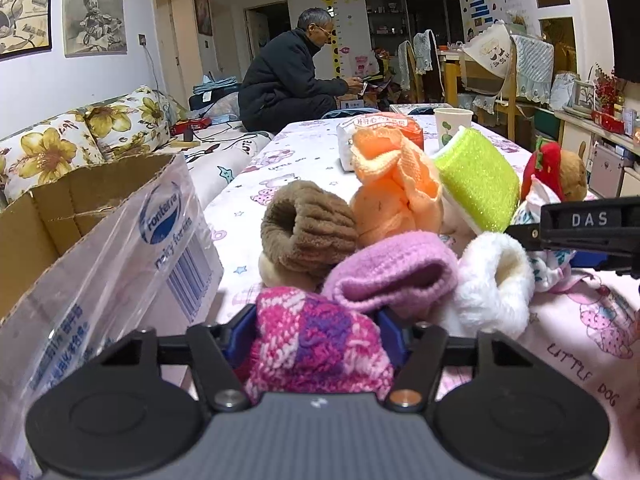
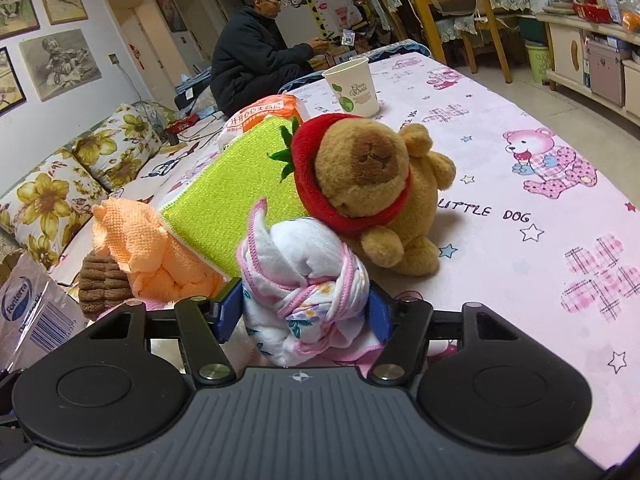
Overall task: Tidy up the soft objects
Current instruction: 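Grasp the pink-purple knit sock with the left gripper while the right gripper grasps the white cloth bundle, then carry the knit sock and cloth bundle over the cardboard box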
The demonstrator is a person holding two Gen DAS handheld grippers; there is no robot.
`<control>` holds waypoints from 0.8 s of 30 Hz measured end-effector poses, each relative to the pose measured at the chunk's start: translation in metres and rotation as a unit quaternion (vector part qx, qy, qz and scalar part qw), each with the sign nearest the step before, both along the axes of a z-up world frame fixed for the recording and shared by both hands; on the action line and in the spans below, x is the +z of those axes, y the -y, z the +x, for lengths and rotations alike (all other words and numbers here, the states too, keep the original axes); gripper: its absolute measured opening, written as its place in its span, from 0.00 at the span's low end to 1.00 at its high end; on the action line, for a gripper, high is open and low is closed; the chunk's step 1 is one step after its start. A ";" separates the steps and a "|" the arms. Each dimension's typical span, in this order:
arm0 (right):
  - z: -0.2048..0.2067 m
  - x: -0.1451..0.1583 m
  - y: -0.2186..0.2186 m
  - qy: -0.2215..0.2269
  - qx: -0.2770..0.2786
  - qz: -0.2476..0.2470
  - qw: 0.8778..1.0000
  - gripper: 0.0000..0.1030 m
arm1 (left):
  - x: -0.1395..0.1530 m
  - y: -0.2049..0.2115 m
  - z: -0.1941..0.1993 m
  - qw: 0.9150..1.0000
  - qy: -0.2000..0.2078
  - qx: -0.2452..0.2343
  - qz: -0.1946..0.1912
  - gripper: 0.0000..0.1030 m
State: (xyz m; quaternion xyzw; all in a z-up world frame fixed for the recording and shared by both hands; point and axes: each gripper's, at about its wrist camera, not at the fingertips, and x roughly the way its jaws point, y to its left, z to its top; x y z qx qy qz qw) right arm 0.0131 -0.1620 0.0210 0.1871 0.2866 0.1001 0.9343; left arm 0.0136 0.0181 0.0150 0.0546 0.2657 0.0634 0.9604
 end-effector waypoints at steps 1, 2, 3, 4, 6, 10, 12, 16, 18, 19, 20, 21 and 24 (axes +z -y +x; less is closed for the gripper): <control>-0.001 0.000 0.000 0.000 0.001 -0.002 1.000 0.74 | 0.000 0.000 -0.001 1.000 0.001 -0.001 0.000 0.55; -0.001 0.001 -0.001 0.000 0.001 -0.003 1.000 0.73 | 0.001 0.000 -0.002 1.000 0.002 -0.002 -0.002 0.53; -0.002 0.002 -0.001 0.000 0.000 -0.007 1.000 0.72 | 0.002 -0.001 -0.001 1.000 0.002 -0.003 -0.004 0.52; -0.003 0.003 -0.002 0.000 -0.001 -0.013 1.000 0.72 | 0.003 -0.001 -0.002 1.000 0.002 -0.003 -0.006 0.50; -0.005 0.005 -0.002 0.000 -0.001 -0.023 1.000 0.71 | 0.005 -0.002 -0.003 1.000 0.004 -0.006 -0.014 0.47; -0.012 0.013 -0.002 0.005 0.000 -0.037 0.999 0.71 | 0.009 -0.004 -0.006 0.999 0.006 -0.013 -0.029 0.42; -0.016 0.016 -0.002 0.007 0.001 -0.042 0.999 0.71 | 0.011 -0.004 -0.009 0.999 0.008 -0.019 -0.039 0.41; -0.023 0.023 -0.004 0.009 0.005 -0.047 0.999 0.71 | 0.015 -0.002 -0.014 0.998 0.017 -0.033 -0.050 0.40; -0.029 0.026 -0.002 0.013 0.010 -0.052 0.999 0.71 | 0.018 -0.003 -0.018 0.997 0.025 -0.042 -0.056 0.39; -0.032 0.028 -0.003 0.016 0.012 -0.056 0.998 0.71 | 0.019 -0.003 -0.019 0.997 0.028 -0.045 -0.060 0.39; -0.034 0.030 -0.004 0.019 0.015 -0.060 0.998 0.71 | 0.021 -0.003 -0.021 0.996 0.032 -0.048 -0.064 0.39; -0.036 0.031 -0.005 0.021 0.017 -0.063 0.998 0.71 | 0.022 -0.005 -0.022 0.996 0.035 -0.050 -0.068 0.39; -0.039 0.035 -0.006 0.026 0.022 -0.070 0.997 0.71 | 0.028 -0.008 -0.027 0.994 0.046 -0.057 -0.085 0.39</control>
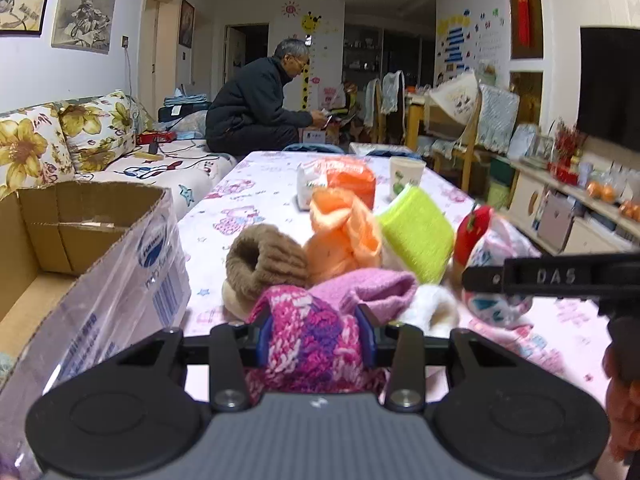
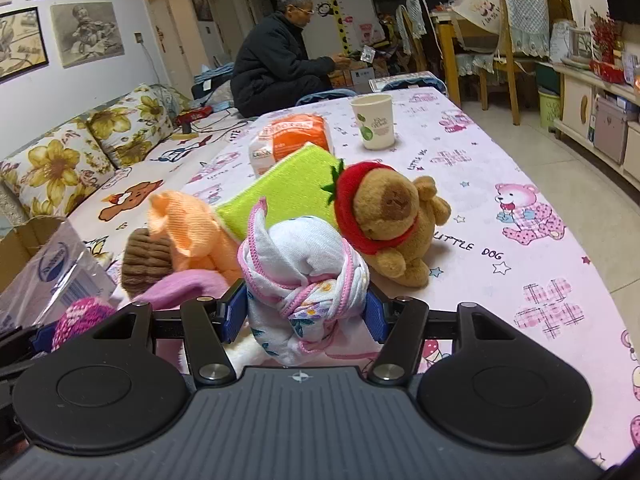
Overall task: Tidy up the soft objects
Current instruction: 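Carry the knit sock and cloth bundle over the cardboard box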
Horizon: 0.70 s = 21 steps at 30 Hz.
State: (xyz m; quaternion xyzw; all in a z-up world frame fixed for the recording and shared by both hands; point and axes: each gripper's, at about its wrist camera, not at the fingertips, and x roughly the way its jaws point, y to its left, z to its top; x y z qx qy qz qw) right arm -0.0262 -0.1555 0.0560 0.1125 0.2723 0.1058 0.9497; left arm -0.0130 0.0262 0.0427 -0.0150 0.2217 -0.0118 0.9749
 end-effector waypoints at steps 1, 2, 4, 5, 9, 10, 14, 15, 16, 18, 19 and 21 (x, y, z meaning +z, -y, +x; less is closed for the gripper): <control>-0.002 0.002 -0.001 0.002 0.002 -0.001 1.000 0.71 | 0.002 -0.001 -0.002 1.000 0.005 -0.003 -0.004 0.39; -0.004 0.003 -0.001 0.004 0.003 -0.002 1.000 0.71 | 0.005 0.000 -0.003 1.000 0.010 -0.006 -0.007 0.39; -0.007 0.007 -0.004 0.010 0.007 -0.005 1.000 0.71 | 0.009 -0.002 -0.007 1.000 0.023 -0.014 -0.017 0.39; -0.007 0.007 -0.005 0.013 0.009 -0.007 1.000 0.71 | 0.011 -0.002 -0.009 0.999 0.028 -0.017 -0.021 0.39; -0.007 0.011 -0.010 0.024 0.018 -0.014 0.999 0.71 | 0.017 -0.006 -0.016 0.998 0.049 -0.028 -0.037 0.39; -0.008 0.012 -0.012 0.027 0.020 -0.016 0.999 0.71 | 0.018 -0.007 -0.018 0.997 0.053 -0.029 -0.040 0.39; -0.009 0.017 -0.016 0.041 0.030 -0.016 0.999 0.71 | 0.024 -0.014 -0.024 0.995 0.074 -0.033 -0.057 0.39; -0.009 0.019 -0.018 0.044 0.033 -0.016 0.998 0.71 | 0.026 -0.016 -0.026 0.995 0.078 -0.033 -0.059 0.39; -0.010 0.020 -0.019 0.048 0.035 -0.016 0.998 0.71 | 0.027 -0.018 -0.027 0.994 0.083 -0.032 -0.062 0.39; -0.010 0.023 -0.022 0.056 0.041 -0.014 0.997 0.71 | 0.030 -0.023 -0.030 0.993 0.090 -0.030 -0.069 0.39; -0.010 0.024 -0.024 0.059 0.045 -0.012 0.997 0.71 | 0.031 -0.025 -0.031 0.993 0.094 -0.029 -0.073 0.39; -0.009 0.025 -0.027 0.064 0.053 -0.008 0.997 0.71 | 0.034 -0.030 -0.034 0.991 0.101 -0.027 -0.079 0.39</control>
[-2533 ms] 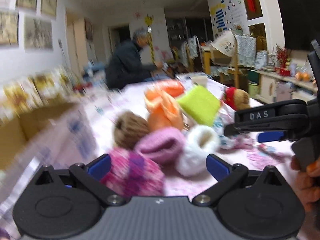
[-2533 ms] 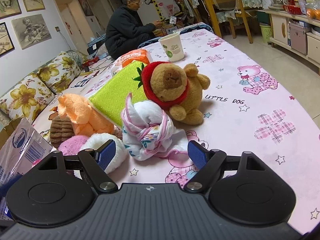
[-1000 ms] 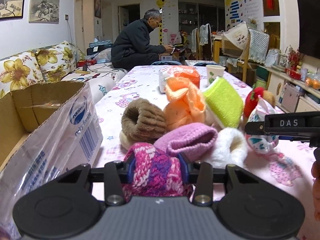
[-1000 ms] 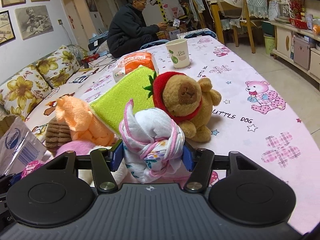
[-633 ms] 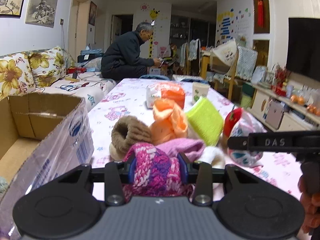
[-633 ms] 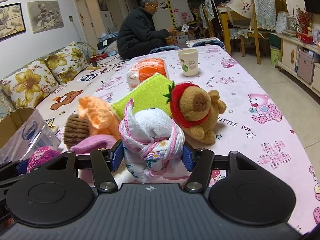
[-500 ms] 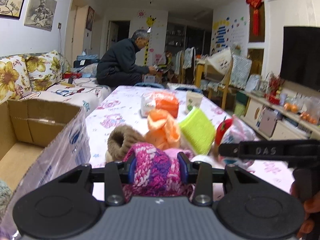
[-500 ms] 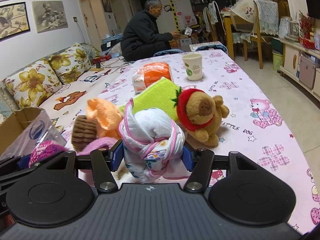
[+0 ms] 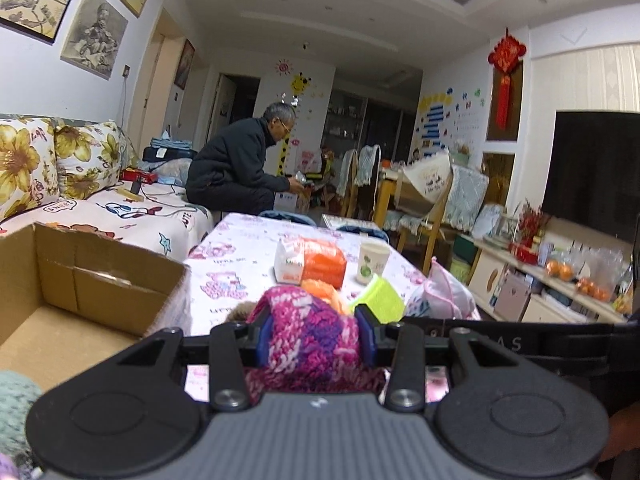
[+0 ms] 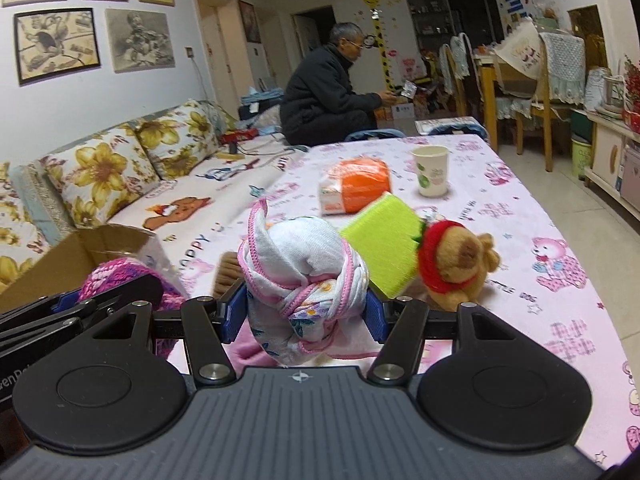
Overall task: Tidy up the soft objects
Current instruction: 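Carry the knit sock and cloth bundle over the cardboard box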
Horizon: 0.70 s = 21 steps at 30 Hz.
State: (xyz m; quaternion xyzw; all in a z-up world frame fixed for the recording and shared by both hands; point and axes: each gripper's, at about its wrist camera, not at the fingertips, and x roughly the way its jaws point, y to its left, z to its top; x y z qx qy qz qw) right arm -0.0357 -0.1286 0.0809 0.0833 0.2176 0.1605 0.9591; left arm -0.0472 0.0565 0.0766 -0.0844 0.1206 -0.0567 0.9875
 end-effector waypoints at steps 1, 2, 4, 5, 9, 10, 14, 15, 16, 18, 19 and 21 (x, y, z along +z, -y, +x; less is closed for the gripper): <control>0.000 0.001 -0.003 0.003 0.004 0.001 1.000 0.71 | 0.001 -0.003 -0.003 1.000 0.005 0.002 -0.003 0.39; 0.000 0.002 -0.005 0.007 0.008 0.001 1.000 0.71 | 0.003 -0.006 -0.004 1.000 0.008 0.004 -0.006 0.39; 0.000 0.004 -0.012 0.013 0.018 0.002 1.000 0.71 | 0.006 -0.014 -0.011 1.000 0.015 0.007 -0.015 0.39; 0.001 0.004 -0.014 0.017 0.023 0.003 1.000 0.71 | 0.007 -0.017 -0.013 1.000 0.019 0.009 -0.018 0.39; 0.004 0.008 -0.030 0.030 0.047 0.007 0.998 0.71 | 0.012 -0.035 -0.023 0.998 0.036 0.026 -0.038 0.39; 0.005 0.009 -0.034 0.033 0.054 0.008 0.998 0.71 | 0.013 -0.040 -0.026 0.998 0.040 0.030 -0.042 0.39; 0.007 0.012 -0.054 0.045 0.079 0.011 0.996 0.71 | 0.016 -0.064 -0.037 0.995 0.052 0.058 -0.060 0.39; 0.007 0.013 -0.058 0.048 0.087 0.012 0.995 0.71 | 0.017 -0.072 -0.040 0.994 0.056 0.068 -0.065 0.39; 0.007 0.013 -0.063 0.053 0.094 0.013 0.994 0.71 | 0.017 -0.078 -0.042 0.993 0.058 0.078 -0.068 0.39; 0.006 0.015 -0.072 0.062 0.108 0.011 0.992 0.71 | 0.017 -0.090 -0.046 0.991 0.059 0.096 -0.078 0.39; 0.006 0.016 -0.078 0.067 0.116 0.008 0.991 0.71 | 0.016 -0.096 -0.048 0.989 0.059 0.104 -0.082 0.39; 0.003 0.017 -0.088 0.073 0.132 0.003 0.989 0.71 | 0.015 -0.109 -0.051 0.986 0.056 0.125 -0.091 0.39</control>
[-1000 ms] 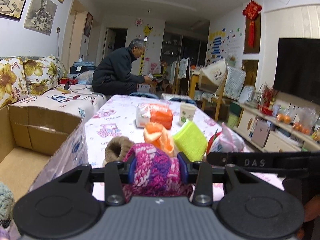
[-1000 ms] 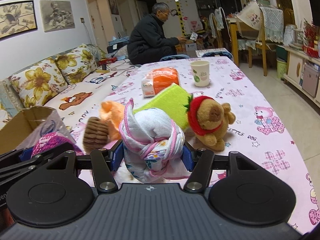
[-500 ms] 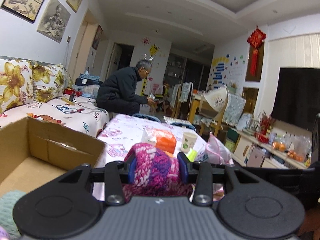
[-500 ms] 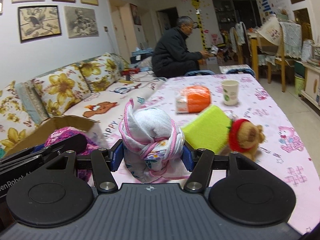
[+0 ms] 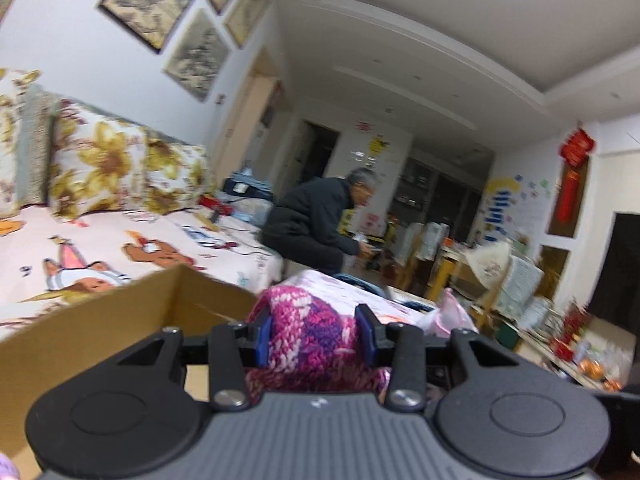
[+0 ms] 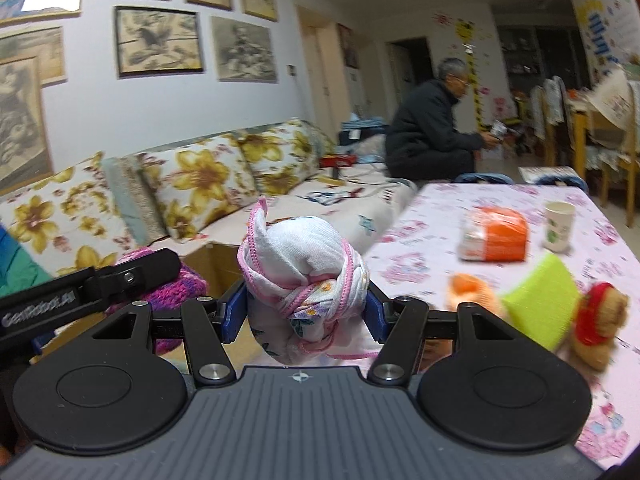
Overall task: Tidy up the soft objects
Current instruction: 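Carry the knit sock and cloth bundle over the cardboard box, then open both grippers to drop the items into the box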
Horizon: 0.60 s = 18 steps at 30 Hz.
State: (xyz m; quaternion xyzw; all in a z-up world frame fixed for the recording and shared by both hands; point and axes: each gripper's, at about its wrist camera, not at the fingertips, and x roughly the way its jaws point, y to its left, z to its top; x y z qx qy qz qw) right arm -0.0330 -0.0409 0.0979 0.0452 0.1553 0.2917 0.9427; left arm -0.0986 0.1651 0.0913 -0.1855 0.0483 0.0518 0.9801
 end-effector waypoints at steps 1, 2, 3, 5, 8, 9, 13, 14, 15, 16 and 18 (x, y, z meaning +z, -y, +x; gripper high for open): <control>-0.001 0.000 -0.005 0.002 0.007 -0.003 1.000 0.71 | -0.001 -0.006 -0.001 1.000 -0.004 0.008 -0.008 0.39; -0.002 0.000 -0.010 0.004 0.015 -0.006 1.000 0.71 | -0.002 -0.013 -0.002 1.000 -0.009 0.016 -0.018 0.39; -0.002 -0.001 -0.015 0.005 0.020 -0.011 1.000 0.71 | -0.004 -0.019 -0.002 0.999 -0.014 0.026 -0.026 0.40; -0.005 -0.002 -0.021 0.005 0.028 -0.022 0.999 0.72 | -0.007 -0.029 -0.003 0.998 -0.026 0.046 -0.036 0.40; -0.002 -0.003 -0.028 -0.002 0.038 -0.022 0.999 0.72 | -0.010 -0.040 -0.004 0.996 -0.040 0.066 -0.047 0.40; -0.001 -0.003 -0.031 -0.003 0.040 -0.023 0.999 0.72 | -0.011 -0.043 -0.004 0.995 -0.045 0.072 -0.049 0.40; -0.001 -0.004 -0.041 -0.013 0.049 -0.023 0.998 0.73 | -0.015 -0.053 -0.005 0.993 -0.065 0.088 -0.049 0.40; -0.001 -0.005 -0.043 -0.018 0.051 -0.022 0.998 0.76 | -0.016 -0.054 -0.005 0.992 -0.071 0.093 -0.048 0.41; -0.002 -0.006 -0.043 -0.021 0.053 -0.020 0.998 0.77 | -0.017 -0.056 -0.004 0.991 -0.075 0.094 -0.051 0.41; -0.003 -0.006 -0.043 -0.022 0.052 -0.019 0.998 0.78 | -0.018 -0.058 -0.004 0.991 -0.078 0.094 -0.054 0.42; -0.007 -0.005 -0.039 -0.020 0.048 -0.016 0.999 0.87 | -0.018 -0.059 -0.006 0.990 -0.080 0.097 -0.059 0.44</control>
